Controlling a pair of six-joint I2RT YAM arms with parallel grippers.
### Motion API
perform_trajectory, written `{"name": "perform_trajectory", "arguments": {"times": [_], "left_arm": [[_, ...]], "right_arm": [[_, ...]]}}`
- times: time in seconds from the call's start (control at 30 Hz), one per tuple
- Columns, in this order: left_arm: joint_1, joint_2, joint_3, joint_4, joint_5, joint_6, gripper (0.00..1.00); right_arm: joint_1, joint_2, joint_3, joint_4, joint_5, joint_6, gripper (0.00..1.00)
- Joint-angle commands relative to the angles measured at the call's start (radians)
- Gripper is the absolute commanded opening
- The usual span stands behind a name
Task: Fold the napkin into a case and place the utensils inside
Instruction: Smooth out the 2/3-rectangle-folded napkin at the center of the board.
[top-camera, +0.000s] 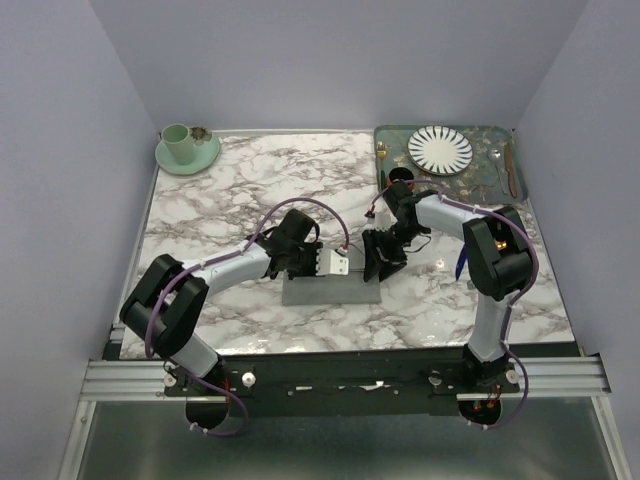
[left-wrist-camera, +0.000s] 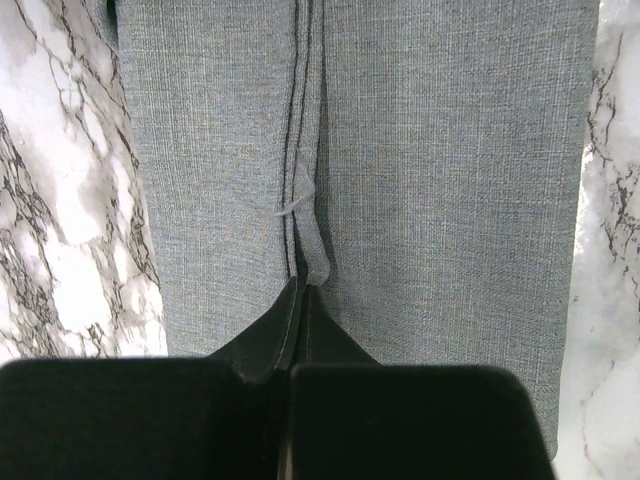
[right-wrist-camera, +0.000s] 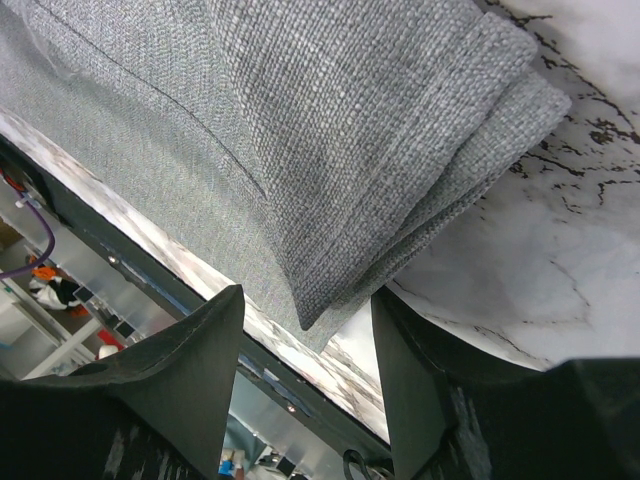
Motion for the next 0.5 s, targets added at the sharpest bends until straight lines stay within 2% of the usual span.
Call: {"name": "perform_trajectory", "arguments": {"times": [0.0,0.1,0.13,0.17,0.27,0.37,0.47], "left_arm": [[0.004,-0.026,0.024,-0.039,0.050,-0.012,0.00],[0.005,-0.010,0.010,-0.022,0.015,-0.003,0.02],[0.008,-0.007,0.005,-0.016,-0.005,0.000,0.09],[0.011,-0.006,-0.001,0.001,-0.016,0.012,0.24],[0.011,-0.004,-0.024,0.033,-0.053,0.040,0.44],[0.014,0.010,-0.026,0.043,-0.069,0.052,0.52],[0.014,0.031,-0.018,0.037,-0.069,0.064,0.54]], "right_arm": [[-0.003,0.021,-0.008,0.002,0.013,-0.003,0.61],[-0.003,0.021,-0.006,0.002,0.012,0.000,0.61],[-0.004,0.021,-0.006,0.003,0.013,-0.001,0.61],[-0.004,0.019,-0.006,0.002,0.015,-0.001,0.61],[-0.004,0.022,-0.008,0.000,0.012,-0.001,0.61],[-0.003,0.024,-0.008,0.000,0.012,-0.001,0.61],[-0.004,0.025,-0.006,-0.001,0.012,0.000,0.61]]}}
